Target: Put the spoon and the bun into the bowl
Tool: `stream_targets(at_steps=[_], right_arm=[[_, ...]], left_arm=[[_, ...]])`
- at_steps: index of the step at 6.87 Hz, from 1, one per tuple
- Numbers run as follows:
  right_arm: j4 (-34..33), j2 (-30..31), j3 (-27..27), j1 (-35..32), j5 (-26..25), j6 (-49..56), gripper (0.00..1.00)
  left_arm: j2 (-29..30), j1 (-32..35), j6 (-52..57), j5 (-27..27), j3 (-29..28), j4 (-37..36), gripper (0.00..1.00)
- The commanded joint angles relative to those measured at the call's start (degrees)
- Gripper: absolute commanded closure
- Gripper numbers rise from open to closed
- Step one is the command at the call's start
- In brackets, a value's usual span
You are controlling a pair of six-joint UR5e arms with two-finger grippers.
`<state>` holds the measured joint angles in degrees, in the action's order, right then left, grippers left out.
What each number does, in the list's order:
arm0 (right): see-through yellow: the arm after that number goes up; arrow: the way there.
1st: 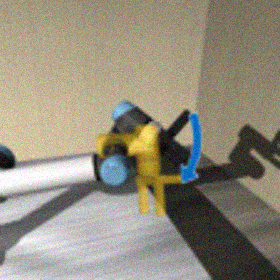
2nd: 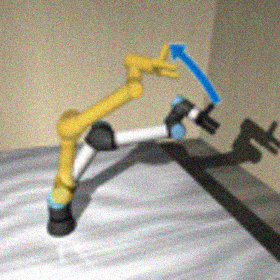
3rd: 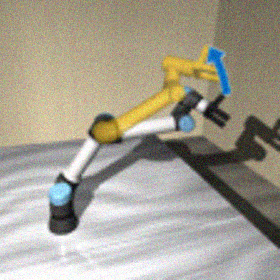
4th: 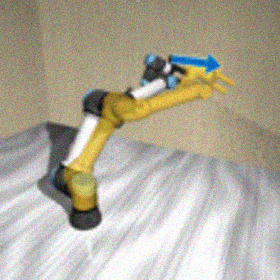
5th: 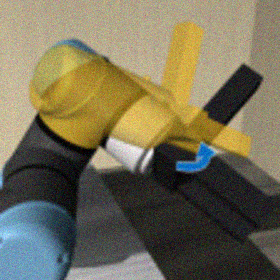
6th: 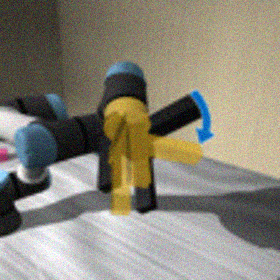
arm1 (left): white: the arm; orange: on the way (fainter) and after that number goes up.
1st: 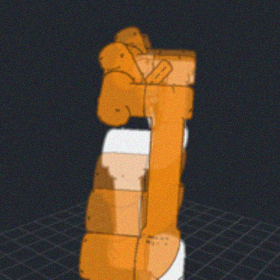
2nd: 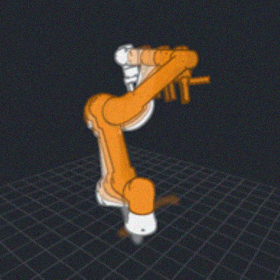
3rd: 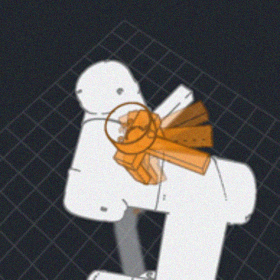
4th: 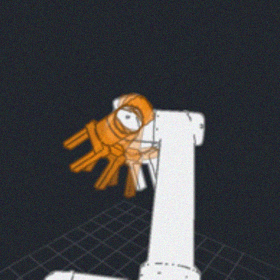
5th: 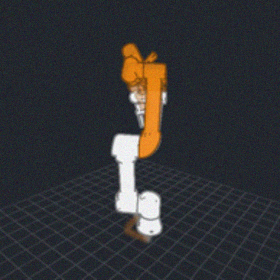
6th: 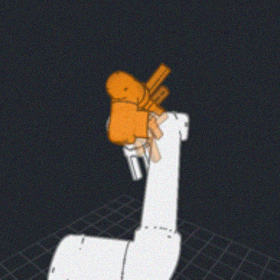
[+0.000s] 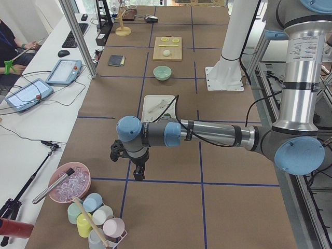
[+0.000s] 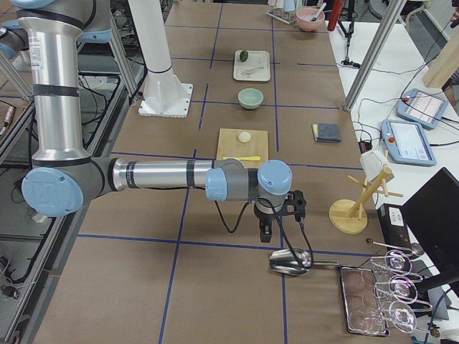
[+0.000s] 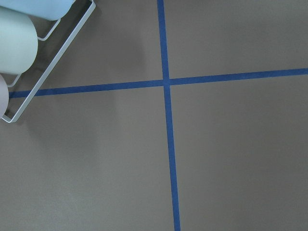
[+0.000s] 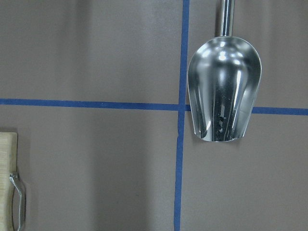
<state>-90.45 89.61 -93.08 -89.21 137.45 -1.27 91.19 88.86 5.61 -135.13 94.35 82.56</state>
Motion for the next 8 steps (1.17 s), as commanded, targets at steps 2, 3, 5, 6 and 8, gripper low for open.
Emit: stream_targets(at_steps=[2,3,5,6,8], right_arm=[[0.1,-0.14,-0.52,0.0,0.01,-0.04,0.0],[0.1,-0.31,-1.14,0.0,0.01,-0.3,0.0],[0.27,-0.49,-1.58,0.0,0.01,-1.62,0.0],[0.27,-0.4,-1.58,0.0,-0.08,-1.54,0.0],[0.71,-2.15,-3.24,0.09,-0.17,-1.63,0.0]], left_arm=[[1.09,0.0,-0.33,-0.13,2.66,0.85,0.0],[3.1,-0.17,-1.73,-0.04,3.55,1.9,0.0],[5.14,-7.07,-18.25,3.01,13.69,1.91,0.0],[5.23,-13.73,-28.97,3.21,19.24,2.08,0.0],[5.31,-20.88,-43.86,4.51,22.28,6.97,0.0]])
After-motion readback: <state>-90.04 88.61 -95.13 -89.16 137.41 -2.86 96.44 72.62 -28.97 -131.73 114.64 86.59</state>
